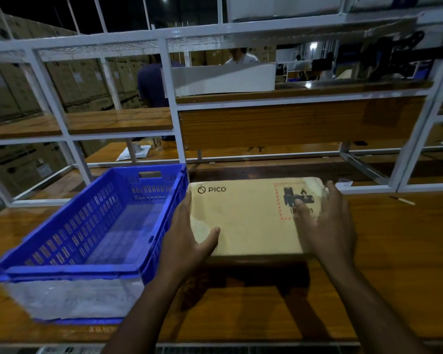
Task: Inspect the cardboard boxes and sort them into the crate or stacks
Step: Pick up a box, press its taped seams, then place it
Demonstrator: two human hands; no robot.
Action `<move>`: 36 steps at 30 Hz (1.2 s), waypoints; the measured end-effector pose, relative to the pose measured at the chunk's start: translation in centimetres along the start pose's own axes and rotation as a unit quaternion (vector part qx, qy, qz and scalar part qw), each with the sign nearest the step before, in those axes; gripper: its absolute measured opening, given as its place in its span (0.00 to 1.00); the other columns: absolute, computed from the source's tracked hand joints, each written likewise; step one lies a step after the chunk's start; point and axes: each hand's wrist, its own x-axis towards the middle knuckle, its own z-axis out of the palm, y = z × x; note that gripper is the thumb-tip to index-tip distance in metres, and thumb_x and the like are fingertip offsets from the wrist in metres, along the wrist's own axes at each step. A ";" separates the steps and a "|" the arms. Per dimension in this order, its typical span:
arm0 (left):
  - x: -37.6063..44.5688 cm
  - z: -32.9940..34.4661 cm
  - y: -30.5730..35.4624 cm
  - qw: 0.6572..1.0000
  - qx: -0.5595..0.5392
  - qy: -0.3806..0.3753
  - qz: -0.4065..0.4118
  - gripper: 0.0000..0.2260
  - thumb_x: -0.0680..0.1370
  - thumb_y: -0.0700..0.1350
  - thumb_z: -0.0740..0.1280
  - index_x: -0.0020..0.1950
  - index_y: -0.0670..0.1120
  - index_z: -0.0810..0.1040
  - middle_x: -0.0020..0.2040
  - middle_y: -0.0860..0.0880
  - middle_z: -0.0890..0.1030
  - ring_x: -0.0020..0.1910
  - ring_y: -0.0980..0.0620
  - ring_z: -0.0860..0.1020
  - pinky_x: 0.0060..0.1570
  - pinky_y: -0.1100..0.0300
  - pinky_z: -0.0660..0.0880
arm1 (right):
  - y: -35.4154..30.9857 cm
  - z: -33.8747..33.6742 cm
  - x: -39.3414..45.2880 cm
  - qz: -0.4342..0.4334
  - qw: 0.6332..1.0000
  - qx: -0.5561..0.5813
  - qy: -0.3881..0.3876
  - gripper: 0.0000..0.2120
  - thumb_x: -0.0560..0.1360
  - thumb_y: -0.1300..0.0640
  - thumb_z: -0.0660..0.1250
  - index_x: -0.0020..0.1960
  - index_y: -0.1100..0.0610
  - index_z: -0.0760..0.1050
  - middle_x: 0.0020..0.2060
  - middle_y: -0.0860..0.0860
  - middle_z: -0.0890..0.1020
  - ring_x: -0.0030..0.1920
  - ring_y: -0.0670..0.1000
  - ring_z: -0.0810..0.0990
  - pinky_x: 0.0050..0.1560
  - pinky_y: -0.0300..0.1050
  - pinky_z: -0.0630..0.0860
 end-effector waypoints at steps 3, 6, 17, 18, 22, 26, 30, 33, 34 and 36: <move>-1.3 0.7 -0.8 0.999 -0.002 0.032 -0.012 0.48 0.71 0.54 0.78 0.82 0.57 0.50 0.73 0.58 0.63 0.66 0.62 0.66 0.55 0.57 0.73 | 1.4 0.5 -1.8 0.022 0.999 0.032 0.033 0.34 0.77 0.38 0.62 0.78 0.49 0.55 0.66 0.57 0.66 0.61 0.58 0.73 0.43 0.50 0.73; -2.8 1.5 -1.8 0.998 -0.005 0.047 -0.027 0.44 0.71 0.62 0.75 0.80 0.58 0.54 0.69 0.56 0.66 0.64 0.61 0.68 0.52 0.59 0.72 | 2.7 1.0 -3.9 0.027 0.999 0.025 0.037 0.35 0.77 0.34 0.56 0.78 0.50 0.55 0.65 0.57 0.66 0.57 0.58 0.73 0.40 0.48 0.73; -5.5 2.7 -3.5 0.995 0.043 0.040 -0.082 0.24 0.75 0.72 0.62 0.60 0.57 0.77 0.53 0.59 0.76 0.49 0.62 0.76 0.38 0.63 0.71 | 6.1 1.9 -7.1 0.084 0.995 -0.045 -0.011 0.23 0.79 0.44 0.64 0.68 0.57 0.69 0.58 0.57 0.72 0.47 0.53 0.71 0.36 0.43 0.65; -5.4 2.8 -3.5 0.994 0.060 0.038 -0.079 0.23 0.74 0.71 0.62 0.59 0.56 0.77 0.53 0.59 0.75 0.48 0.62 0.75 0.38 0.63 0.73 | 5.9 1.8 -7.0 0.085 0.995 -0.051 -0.013 0.22 0.79 0.46 0.65 0.68 0.58 0.69 0.59 0.57 0.72 0.49 0.54 0.72 0.37 0.43 0.66; -3.8 3.1 -2.5 0.991 0.126 0.035 -0.031 0.17 0.76 0.61 0.69 0.60 0.54 0.79 0.58 0.56 0.73 0.60 0.55 0.72 0.51 0.60 0.75 | 4.3 1.9 -6.6 -0.041 0.991 -0.130 0.017 0.20 0.75 0.53 0.68 0.66 0.57 0.72 0.63 0.56 0.73 0.64 0.57 0.70 0.64 0.58 0.69; -2.2 3.9 -0.5 0.987 0.134 -0.078 0.049 0.22 0.79 0.58 0.68 0.70 0.53 0.75 0.71 0.55 0.72 0.76 0.56 0.62 0.71 0.57 0.64 | 1.7 2.9 -6.2 -0.162 0.980 -0.102 -0.056 0.04 0.76 0.55 0.68 0.51 0.51 0.80 0.48 0.48 0.82 0.52 0.49 0.79 0.64 0.49 0.71; -2.1 5.0 0.0 0.968 0.191 -0.136 0.094 0.23 0.83 0.61 0.57 0.74 0.54 0.72 0.73 0.54 0.72 0.73 0.56 0.67 0.72 0.58 0.65 | 0.9 4.0 -6.9 -0.157 0.980 -0.095 -0.079 0.04 0.77 0.53 0.68 0.48 0.50 0.82 0.43 0.47 0.83 0.45 0.46 0.80 0.55 0.47 0.79; -2.1 5.1 -0.2 0.964 0.204 -0.140 0.099 0.22 0.83 0.61 0.56 0.73 0.54 0.74 0.71 0.55 0.75 0.70 0.57 0.69 0.69 0.59 0.66 | 1.3 4.1 -6.5 -0.153 0.978 -0.117 -0.082 0.06 0.77 0.53 0.67 0.44 0.50 0.82 0.39 0.46 0.81 0.41 0.45 0.77 0.50 0.45 0.79; -1.9 5.1 -0.2 0.964 0.204 -0.143 0.096 0.21 0.83 0.61 0.57 0.72 0.54 0.75 0.69 0.55 0.76 0.68 0.57 0.71 0.68 0.59 0.67 | 1.1 4.1 -6.2 -0.150 0.976 -0.133 -0.087 0.07 0.77 0.52 0.67 0.43 0.50 0.81 0.38 0.45 0.80 0.40 0.44 0.76 0.47 0.43 0.78; -1.3 5.1 0.0 0.964 0.203 -0.150 0.085 0.20 0.82 0.61 0.59 0.69 0.54 0.77 0.66 0.56 0.77 0.64 0.57 0.73 0.65 0.58 0.69 | 0.3 4.1 -5.2 -0.146 0.972 -0.156 -0.099 0.08 0.78 0.50 0.66 0.43 0.50 0.81 0.38 0.45 0.79 0.39 0.43 0.74 0.45 0.40 0.76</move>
